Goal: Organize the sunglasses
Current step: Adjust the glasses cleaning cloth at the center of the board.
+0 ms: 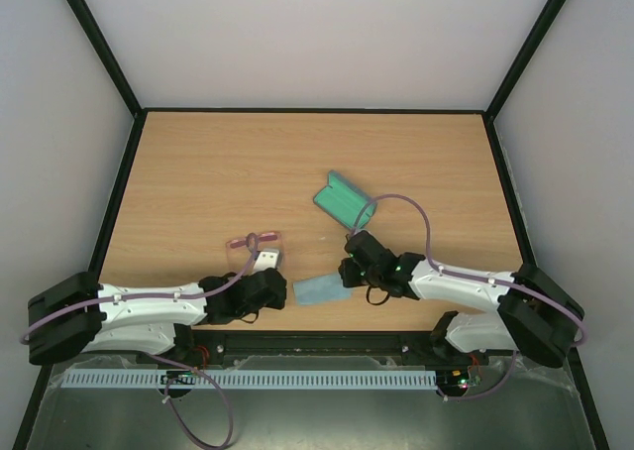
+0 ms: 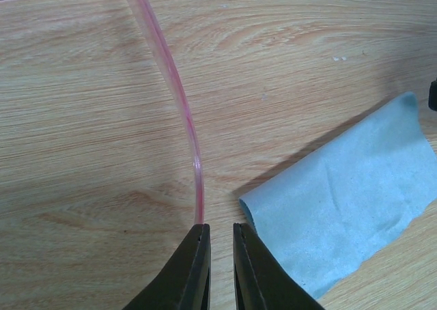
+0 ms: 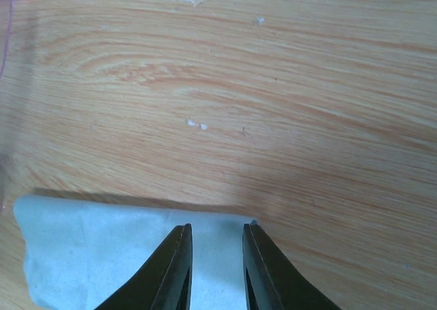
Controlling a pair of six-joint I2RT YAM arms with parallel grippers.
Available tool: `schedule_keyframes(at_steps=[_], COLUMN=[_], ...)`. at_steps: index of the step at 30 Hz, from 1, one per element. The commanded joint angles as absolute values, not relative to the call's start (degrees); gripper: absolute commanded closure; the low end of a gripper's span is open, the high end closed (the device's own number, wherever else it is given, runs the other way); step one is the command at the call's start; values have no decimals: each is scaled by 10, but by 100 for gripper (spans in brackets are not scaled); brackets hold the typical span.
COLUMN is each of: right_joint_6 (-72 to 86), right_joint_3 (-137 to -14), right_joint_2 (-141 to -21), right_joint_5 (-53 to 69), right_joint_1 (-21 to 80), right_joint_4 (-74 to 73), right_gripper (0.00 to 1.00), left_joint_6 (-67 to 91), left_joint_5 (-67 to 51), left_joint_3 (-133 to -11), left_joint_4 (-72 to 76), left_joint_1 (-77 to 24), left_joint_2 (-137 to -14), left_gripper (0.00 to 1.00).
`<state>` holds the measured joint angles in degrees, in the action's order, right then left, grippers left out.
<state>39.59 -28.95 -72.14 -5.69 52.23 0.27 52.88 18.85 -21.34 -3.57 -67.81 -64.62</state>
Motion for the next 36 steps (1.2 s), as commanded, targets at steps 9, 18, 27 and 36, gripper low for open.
schedule_keyframes(at_steps=[9,18,27,36], right_joint_6=[398,395,391,380], right_joint_3=[-269,-284,-292,-304], right_joint_2=[-764,-773,-771,-792], right_joint_5=[-31,-36,-60,-81], right_joint_1=[521,521,520,507], right_joint_4=[22,16,5,7], right_gripper=[83,91,99,99], left_joint_6=[519,517,514,511], left_joint_5=[181,184,179,177], left_joint_3=[-216,-215,-215,-221], left_joint_4=[-25,-31,-27,-24], left_joint_1=[-673,-671,-669,-667], left_joint_2=[-657,-646,-650,-658], left_gripper=[87,87,88,88])
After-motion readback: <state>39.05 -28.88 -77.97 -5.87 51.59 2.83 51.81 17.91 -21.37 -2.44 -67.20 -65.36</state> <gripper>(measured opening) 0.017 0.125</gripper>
